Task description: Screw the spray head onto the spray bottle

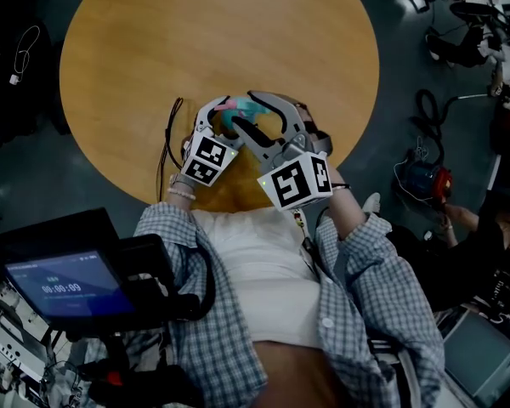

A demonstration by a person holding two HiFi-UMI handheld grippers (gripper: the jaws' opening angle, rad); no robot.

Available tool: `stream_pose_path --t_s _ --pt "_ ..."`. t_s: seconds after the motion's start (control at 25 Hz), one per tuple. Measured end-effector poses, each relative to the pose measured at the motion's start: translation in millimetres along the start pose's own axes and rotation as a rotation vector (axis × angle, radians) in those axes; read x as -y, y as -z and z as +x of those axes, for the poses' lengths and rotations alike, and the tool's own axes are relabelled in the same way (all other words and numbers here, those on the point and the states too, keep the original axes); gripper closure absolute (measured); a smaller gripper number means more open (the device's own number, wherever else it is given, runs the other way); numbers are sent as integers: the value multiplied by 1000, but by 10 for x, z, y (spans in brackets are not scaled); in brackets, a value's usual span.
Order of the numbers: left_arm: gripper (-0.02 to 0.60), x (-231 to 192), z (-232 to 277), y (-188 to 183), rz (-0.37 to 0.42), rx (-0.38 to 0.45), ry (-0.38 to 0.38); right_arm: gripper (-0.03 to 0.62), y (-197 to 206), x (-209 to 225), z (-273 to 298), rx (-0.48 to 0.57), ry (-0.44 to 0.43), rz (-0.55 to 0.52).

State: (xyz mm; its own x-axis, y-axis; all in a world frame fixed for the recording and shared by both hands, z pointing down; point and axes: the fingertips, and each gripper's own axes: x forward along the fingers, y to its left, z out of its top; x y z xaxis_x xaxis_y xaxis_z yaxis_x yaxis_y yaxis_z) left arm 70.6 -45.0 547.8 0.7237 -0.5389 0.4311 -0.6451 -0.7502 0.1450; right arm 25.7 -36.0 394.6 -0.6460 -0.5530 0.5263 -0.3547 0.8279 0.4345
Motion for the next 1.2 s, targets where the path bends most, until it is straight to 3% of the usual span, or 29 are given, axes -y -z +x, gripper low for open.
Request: stream_pose_path --t_s 0.16,0.52,0.72,0.88,1.04,1.2 --pt "195 -4 6 -4 -2 -6 1 383 134 -15 -95 -14 -226 -22" --pt "195 -3 15 12 -5 -5 -2 384 399 -91 25 -148 -581 -142" --pt "195 -4 15 6 -4 -5 -3 426 440 -166 122 -194 -653 -294" --pt "195 16 19 10 -5 -7 -1 465 469 -230 123 -225 -709 -335" --pt "195 34 31 0 -5 -5 -2 474 483 -214 110 -248 -700 -254" --pt "195 52 41 -10 -4 -3 -4 474 483 -183 108 -294 -624 -116"
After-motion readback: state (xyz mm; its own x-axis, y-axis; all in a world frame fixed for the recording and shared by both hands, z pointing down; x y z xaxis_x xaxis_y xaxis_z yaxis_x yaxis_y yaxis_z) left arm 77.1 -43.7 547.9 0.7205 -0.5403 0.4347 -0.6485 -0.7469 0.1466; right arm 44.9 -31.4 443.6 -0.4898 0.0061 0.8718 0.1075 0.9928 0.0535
